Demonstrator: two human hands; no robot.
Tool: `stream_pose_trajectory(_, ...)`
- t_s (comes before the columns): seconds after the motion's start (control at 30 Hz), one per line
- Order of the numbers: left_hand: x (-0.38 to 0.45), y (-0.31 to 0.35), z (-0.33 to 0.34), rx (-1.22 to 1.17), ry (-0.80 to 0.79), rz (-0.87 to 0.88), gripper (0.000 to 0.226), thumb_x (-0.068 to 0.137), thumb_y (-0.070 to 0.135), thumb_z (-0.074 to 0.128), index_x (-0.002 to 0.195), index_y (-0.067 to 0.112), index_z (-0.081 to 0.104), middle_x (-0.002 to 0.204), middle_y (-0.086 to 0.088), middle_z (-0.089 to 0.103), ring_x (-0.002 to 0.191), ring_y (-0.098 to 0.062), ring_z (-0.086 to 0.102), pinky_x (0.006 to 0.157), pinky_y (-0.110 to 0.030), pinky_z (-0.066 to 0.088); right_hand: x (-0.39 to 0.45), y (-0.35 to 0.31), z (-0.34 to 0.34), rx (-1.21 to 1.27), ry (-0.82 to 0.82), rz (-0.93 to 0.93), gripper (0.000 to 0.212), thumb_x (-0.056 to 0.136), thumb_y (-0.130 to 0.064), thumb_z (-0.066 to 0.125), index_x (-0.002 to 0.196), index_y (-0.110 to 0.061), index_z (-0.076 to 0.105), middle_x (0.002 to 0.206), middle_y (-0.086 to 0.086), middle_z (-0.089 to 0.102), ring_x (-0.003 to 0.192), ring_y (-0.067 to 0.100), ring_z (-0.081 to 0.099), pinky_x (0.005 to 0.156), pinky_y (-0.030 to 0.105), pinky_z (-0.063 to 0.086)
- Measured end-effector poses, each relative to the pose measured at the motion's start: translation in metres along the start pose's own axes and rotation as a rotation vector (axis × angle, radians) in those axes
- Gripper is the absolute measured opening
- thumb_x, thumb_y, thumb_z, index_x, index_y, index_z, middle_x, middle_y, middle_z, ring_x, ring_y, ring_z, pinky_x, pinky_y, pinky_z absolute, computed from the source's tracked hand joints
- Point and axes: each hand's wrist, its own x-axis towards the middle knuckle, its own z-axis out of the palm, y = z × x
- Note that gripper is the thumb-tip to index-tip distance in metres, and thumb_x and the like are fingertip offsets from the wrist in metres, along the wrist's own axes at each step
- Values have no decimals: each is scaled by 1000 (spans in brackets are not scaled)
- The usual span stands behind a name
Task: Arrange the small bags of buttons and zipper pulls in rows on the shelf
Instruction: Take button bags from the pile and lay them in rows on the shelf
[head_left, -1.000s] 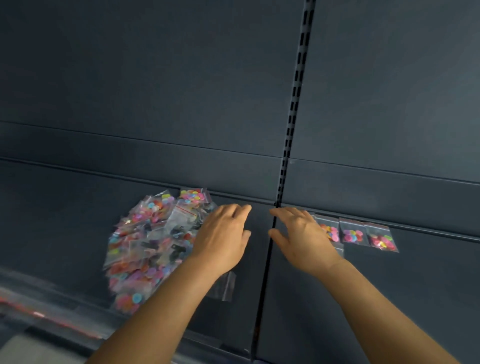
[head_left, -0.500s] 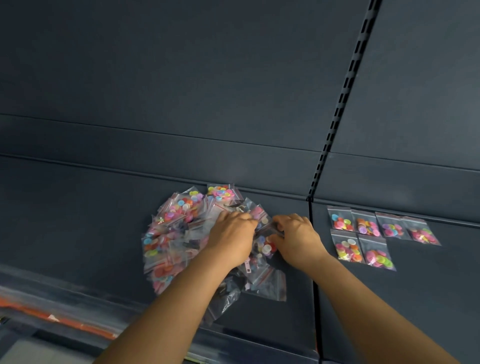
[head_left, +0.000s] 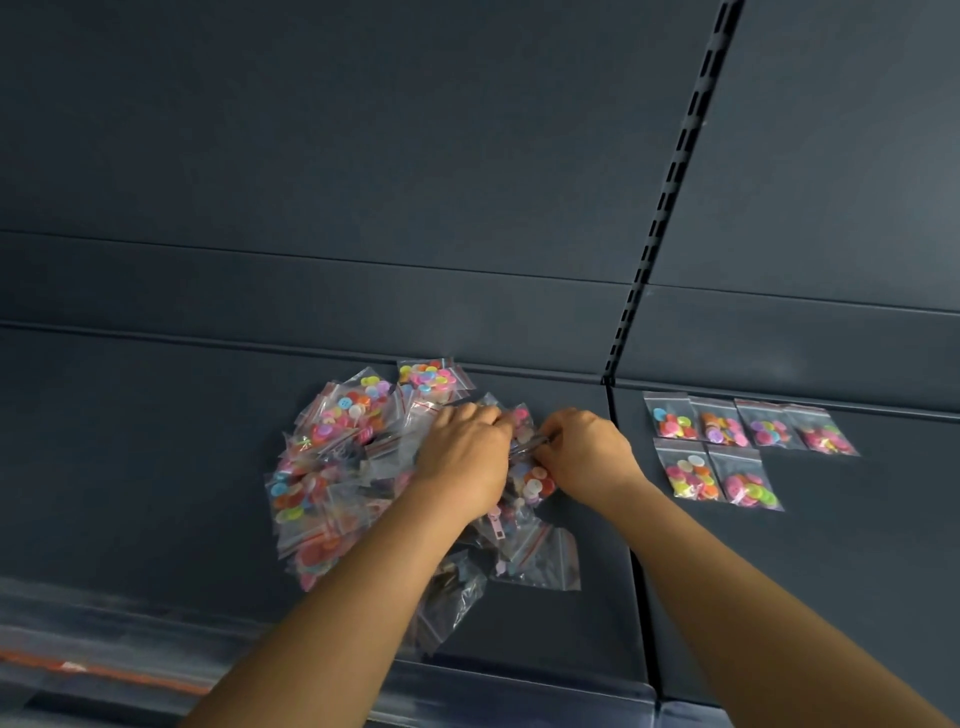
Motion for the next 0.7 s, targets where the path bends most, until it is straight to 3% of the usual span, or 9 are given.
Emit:
stream_pose_trajectory(0.17,2,-2,-5,-142,26,-4,54,97,18,46,147,22,26,151,2,31,136,-21,28,114,-37,16,-4,8,-6,-4,48,-26,17,90,-20,53,97,-17,68,98,7,68,88,25,62,67,26,41)
stream_pose_trajectory(0.3,10,4,-10,-251,47,123,61,95,5,45,148,24,24,153,5,27,138,-18,24,115,-34,19,-8,16,-19,35,163,-157,15,89,-15,55,99,-12,66,97,13,63,90,30,59,73,33,48)
stream_pose_trajectory(0.37,17,9,-11,-248,15,175,62,91,0,46,146,24,29,151,5,32,139,-16,25,115,-36,21,-10,19,-26,42,172,-194,13,90,-13,54,98,-10,64,92,12,65,84,29,61,72,36,51)
stream_pose_trajectory(0.47,25,15,-10,-233,-11,234,45,89,4,51,132,18,49,138,3,47,132,-19,34,110,-37,27,-13,21,-29,89,168,-199,10,90,-11,53,96,-10,61,82,10,67,73,27,62,66,35,51)
stream_pose_trajectory(0.57,30,16,-10,-284,17,259,25,89,16,56,114,17,62,124,5,52,118,-18,40,101,-39,36,-17,23,-30,153,160,-186,10,89,-9,51,93,-12,60,77,6,66,69,24,59,62,29,47)
stream_pose_trajectory(0.7,36,15,-12,-415,56,219,10,85,27,64,93,20,66,111,6,54,108,-16,40,94,-33,36,-21,28,-38,266,196,-106,14,86,-8,52,86,-20,58,69,-4,63,58,8,55,49,7,39)
